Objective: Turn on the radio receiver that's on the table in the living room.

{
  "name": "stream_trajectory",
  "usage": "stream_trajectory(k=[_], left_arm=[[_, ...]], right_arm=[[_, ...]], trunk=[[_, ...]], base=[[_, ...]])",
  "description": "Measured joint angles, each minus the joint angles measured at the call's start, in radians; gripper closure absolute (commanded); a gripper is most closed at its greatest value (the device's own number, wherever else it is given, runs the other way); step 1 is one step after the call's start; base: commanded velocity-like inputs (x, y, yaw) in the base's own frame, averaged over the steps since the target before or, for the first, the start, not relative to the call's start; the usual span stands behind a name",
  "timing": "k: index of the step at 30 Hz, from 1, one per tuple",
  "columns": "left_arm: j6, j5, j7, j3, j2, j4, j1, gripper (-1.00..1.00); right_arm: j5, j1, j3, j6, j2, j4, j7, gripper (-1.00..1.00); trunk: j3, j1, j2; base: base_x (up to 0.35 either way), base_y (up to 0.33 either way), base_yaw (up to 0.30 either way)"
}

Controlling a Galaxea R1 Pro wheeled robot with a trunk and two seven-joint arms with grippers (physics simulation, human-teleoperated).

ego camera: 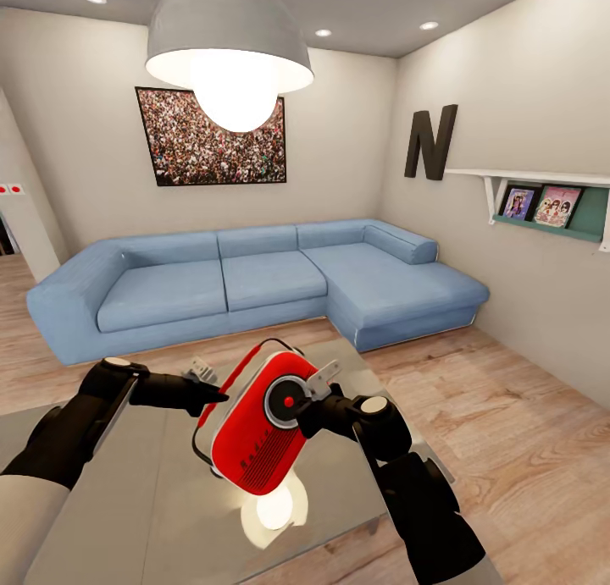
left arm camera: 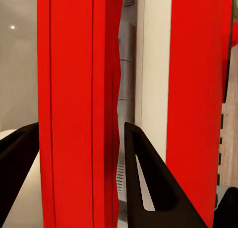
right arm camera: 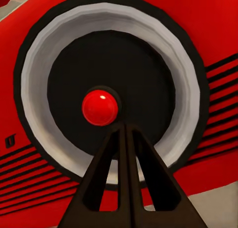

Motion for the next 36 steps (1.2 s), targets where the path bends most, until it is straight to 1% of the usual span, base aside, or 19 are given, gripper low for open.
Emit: stream_trajectory(k=[18, 19, 20, 22, 24, 26, 36], left_arm=[[0.0, 0.0, -0.001, -0.001, 0.001, 0.002, 0.004, 1.0], [0.002, 0.0, -0.013, -0.005, 0.0, 0.001, 0.005, 1.0], [0.006, 0.004, -0.037, -0.024, 0.0, 0.001, 0.006, 1.0], [-0.007, -0.012, -0.049, -0.039, 0.001, 0.002, 0.006, 1.0], [-0.012, -0.018, -0.054, -0.046, 0.001, 0.003, 0.006, 1.0], [-0.014, -0.023, -0.057, -0.05, 0.001, 0.002, 0.006, 1.0], [-0.013, -0.022, -0.052, -0.051, 0.0, -0.001, 0.006, 1.0]], right_arm=[[-0.001, 0.0, 0.0, -0.001, 0.0, 0.0, 0.003, 1.0], [-0.001, 0.0, 0.0, -0.001, 0.0, 0.0, 0.004, 1.0], [-0.001, 0.0, 0.0, -0.003, 0.0, 0.0, 0.005, 1.0], [-0.004, 0.0, 0.001, -0.01, 0.0, 0.0, 0.007, 1.0], [-0.006, 0.0, 0.002, -0.019, 0.0, 0.0, 0.008, 1.0], [-0.007, 0.0, 0.002, -0.025, 0.0, 0.0, 0.008, 1.0], [-0.001, 0.0, 0.002, -0.029, 0.0, 0.0, 0.009, 1.0]], trunk=[[0.0, 0.0, 0.0], [0.0, 0.0, 0.0], [0.0, 0.0, 0.0], [0.0, 0.0, 0.0], [0.0, 0.0, 0.0], [0.0, 0.0, 0.0], [0.0, 0.0, 0.0]], base=[[0.0, 0.0, 0.0], [0.0, 0.0, 0.0], [0.0, 0.0, 0.0], [0.0, 0.0, 0.0], [0.0, 0.0, 0.0], [0.0, 0.0, 0.0], [0.0, 0.0, 0.0]])
